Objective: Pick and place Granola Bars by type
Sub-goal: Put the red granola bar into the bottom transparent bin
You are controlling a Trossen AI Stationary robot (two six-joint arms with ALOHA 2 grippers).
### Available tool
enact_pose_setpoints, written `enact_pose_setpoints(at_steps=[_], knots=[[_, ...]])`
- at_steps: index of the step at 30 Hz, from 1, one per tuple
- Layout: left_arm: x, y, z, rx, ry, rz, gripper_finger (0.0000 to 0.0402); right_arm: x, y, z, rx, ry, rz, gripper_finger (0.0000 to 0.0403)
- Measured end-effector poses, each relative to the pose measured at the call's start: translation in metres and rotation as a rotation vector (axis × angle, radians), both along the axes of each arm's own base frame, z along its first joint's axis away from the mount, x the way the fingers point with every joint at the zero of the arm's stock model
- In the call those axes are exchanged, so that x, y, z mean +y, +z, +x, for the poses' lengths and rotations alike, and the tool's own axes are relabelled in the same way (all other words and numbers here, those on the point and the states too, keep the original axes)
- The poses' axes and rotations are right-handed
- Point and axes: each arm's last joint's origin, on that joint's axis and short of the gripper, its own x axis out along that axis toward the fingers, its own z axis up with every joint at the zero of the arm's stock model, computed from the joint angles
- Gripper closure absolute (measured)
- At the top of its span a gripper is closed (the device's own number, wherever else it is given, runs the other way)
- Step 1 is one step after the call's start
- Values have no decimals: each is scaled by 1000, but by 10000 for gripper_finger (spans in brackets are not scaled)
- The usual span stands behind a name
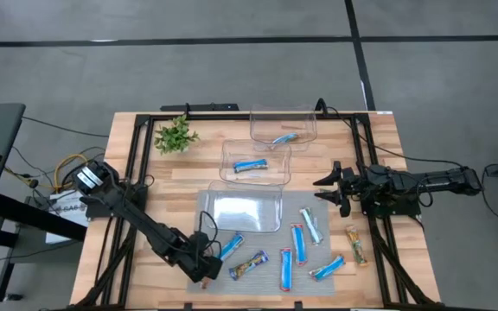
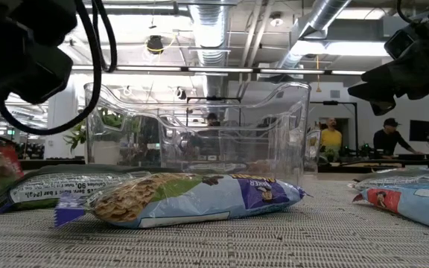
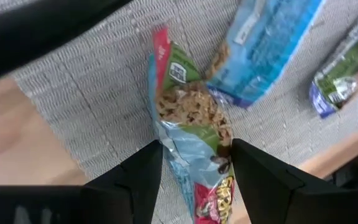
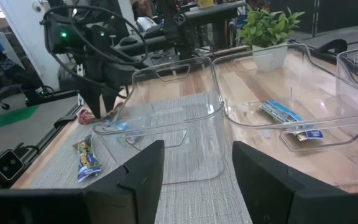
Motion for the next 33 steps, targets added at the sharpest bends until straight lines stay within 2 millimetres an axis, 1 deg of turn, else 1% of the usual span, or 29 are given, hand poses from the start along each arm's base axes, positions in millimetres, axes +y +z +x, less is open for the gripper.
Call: enact_pose_setpoints(at_steps=[4, 6, 8, 15, 19, 23, 27, 33], knots=[[2, -1, -1, 33, -6, 6, 219, 0, 0, 0, 0, 0, 0, 219], [3, -2, -2, 49, -13, 2, 229, 0, 0, 0, 0, 0, 0, 219], [3, -2, -3, 54, -29, 9, 247, 0, 0, 0, 0, 0, 0, 219], [3, -1, -3, 53, -42, 7, 337, 0, 0, 0, 0, 0, 0, 219], [3, -1, -2, 43, -59, 9, 366, 0, 0, 0, 0, 0, 0, 219], [2, -1, -2, 36, -59, 4, 371, 0, 0, 0, 0, 0, 0, 219], [1, 0, 0, 14, -59, -11, 364, 0, 0, 0, 0, 0, 0, 219], [-8, 6, 10, -121, -131, -83, 359, 0, 0, 0, 0, 0, 0, 219]])
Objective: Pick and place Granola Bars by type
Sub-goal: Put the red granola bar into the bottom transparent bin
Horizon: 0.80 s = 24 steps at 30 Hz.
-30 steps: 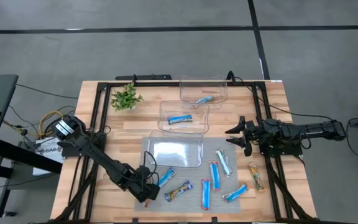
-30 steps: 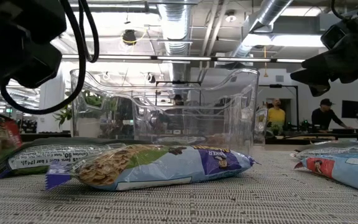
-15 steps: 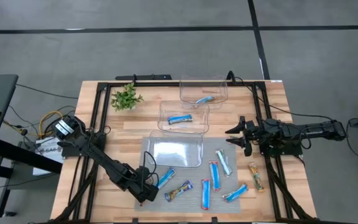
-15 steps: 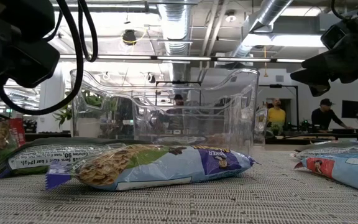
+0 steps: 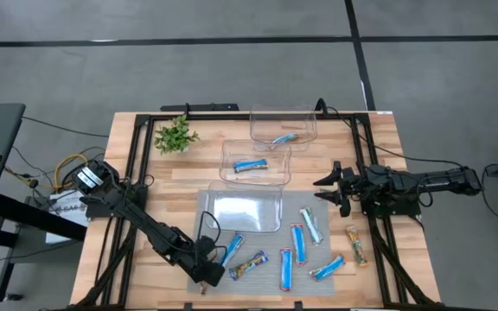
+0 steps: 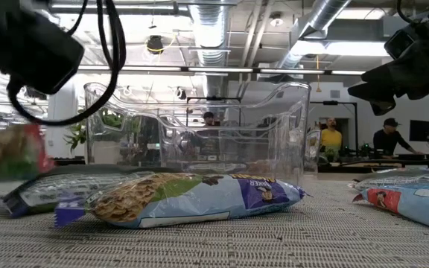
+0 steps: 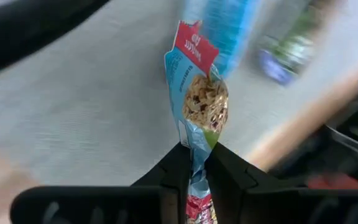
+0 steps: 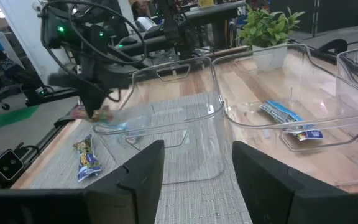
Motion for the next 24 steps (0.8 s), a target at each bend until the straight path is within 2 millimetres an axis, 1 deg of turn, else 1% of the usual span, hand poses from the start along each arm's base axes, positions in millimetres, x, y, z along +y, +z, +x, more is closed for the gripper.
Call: enact_pose_setpoints(at_steps=[5, 13, 17, 21, 24], knots=[[-8, 13, 11, -167, -31, -96, 358, 0, 0, 0, 0, 0, 0, 219], [-14, 36, 29, -485, 29, -168, 358, 0, 0, 0, 0, 0, 0, 219], [-12, 52, 39, -673, 75, -204, 358, 0, 0, 0, 0, 0, 0, 219], [-5, 70, 48, -868, 155, -213, 358, 0, 0, 0, 0, 0, 0, 219], [2, 78, 53, -950, 208, -199, 358, 0, 0, 0, 0, 0, 0, 219]])
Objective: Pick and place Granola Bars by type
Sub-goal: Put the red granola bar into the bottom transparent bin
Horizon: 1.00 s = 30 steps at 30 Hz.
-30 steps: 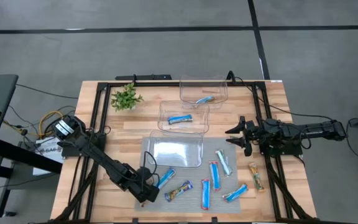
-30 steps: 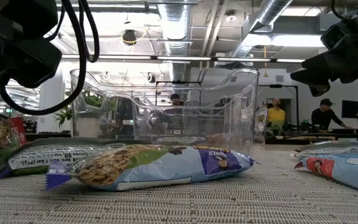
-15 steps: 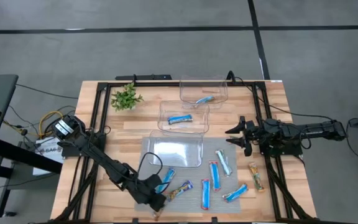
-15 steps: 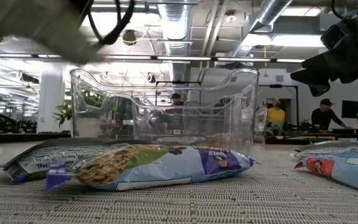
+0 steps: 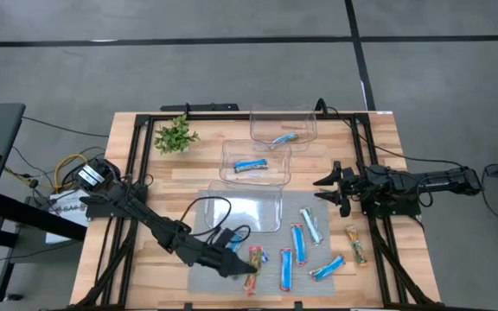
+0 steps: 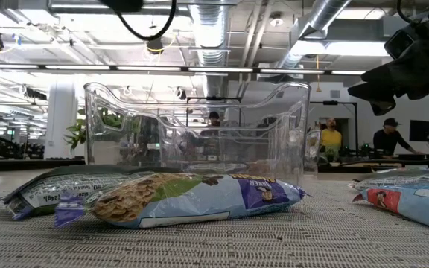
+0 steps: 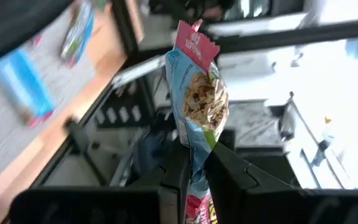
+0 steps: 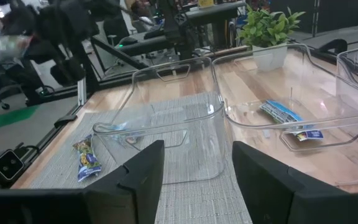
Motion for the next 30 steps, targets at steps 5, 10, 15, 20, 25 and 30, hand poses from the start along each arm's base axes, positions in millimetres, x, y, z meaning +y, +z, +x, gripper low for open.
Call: enact_pose_setpoints(at_steps=[5, 10, 15, 20, 25, 30], knots=[[7, 1, 4, -17, 54, 7, 358, 0, 0, 0, 0, 0, 0, 219], [13, 1, 8, -21, 91, 23, 358, 0, 0, 0, 0, 0, 0, 219], [29, 2, 17, -35, 143, 73, 358, 0, 0, 0, 0, 0, 0, 219], [56, 2, 30, -40, 221, 119, 358, 0, 0, 0, 0, 0, 0, 219], [86, 2, 42, -42, 264, 162, 358, 0, 0, 0, 0, 0, 0, 219], [111, 2, 50, -46, 257, 196, 358, 0, 0, 0, 0, 0, 0, 219]])
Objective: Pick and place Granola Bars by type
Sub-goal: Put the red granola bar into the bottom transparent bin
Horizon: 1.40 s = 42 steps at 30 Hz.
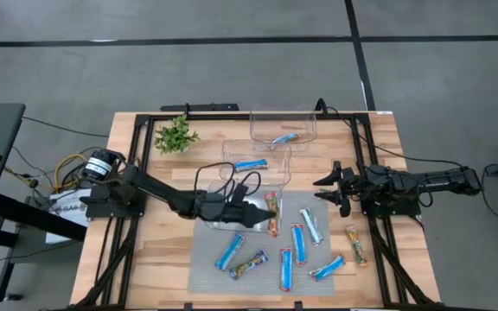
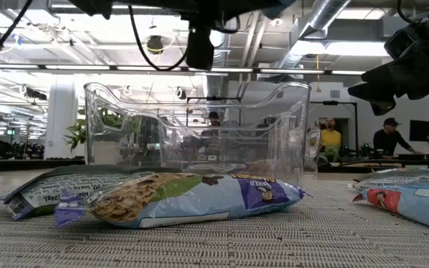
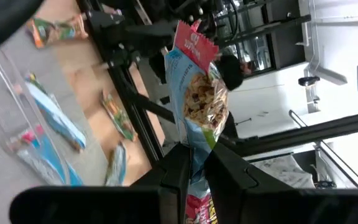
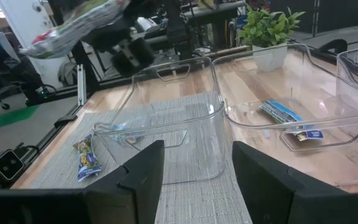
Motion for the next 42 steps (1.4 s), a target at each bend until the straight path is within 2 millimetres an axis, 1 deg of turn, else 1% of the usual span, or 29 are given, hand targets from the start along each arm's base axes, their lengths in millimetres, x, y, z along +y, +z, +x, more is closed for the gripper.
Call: enact_pose_setpoints(at_steps=[7, 16, 22, 29, 33, 39, 42], knots=[[14, -6, 3, 65, -26, 19, 358, 0, 0, 0, 0, 0, 0, 219], [29, -25, 3, 263, -36, 51, 358, 0, 0, 0, -1, 0, 0, 219], [36, -38, -1, 406, -46, 82, 358, 0, 0, 0, 0, 0, 0, 219], [37, -40, -2, 426, -40, 131, 357, 0, 0, 0, 0, 0, 0, 219], [38, -40, -2, 430, -32, 134, 341, 0, 0, 0, -1, 0, 0, 219], [38, -40, -2, 429, -31, 134, 294, 0, 0, 0, 0, 0, 0, 219], [38, -40, -2, 427, -31, 133, 278, 0, 0, 0, 0, 0, 0, 219]])
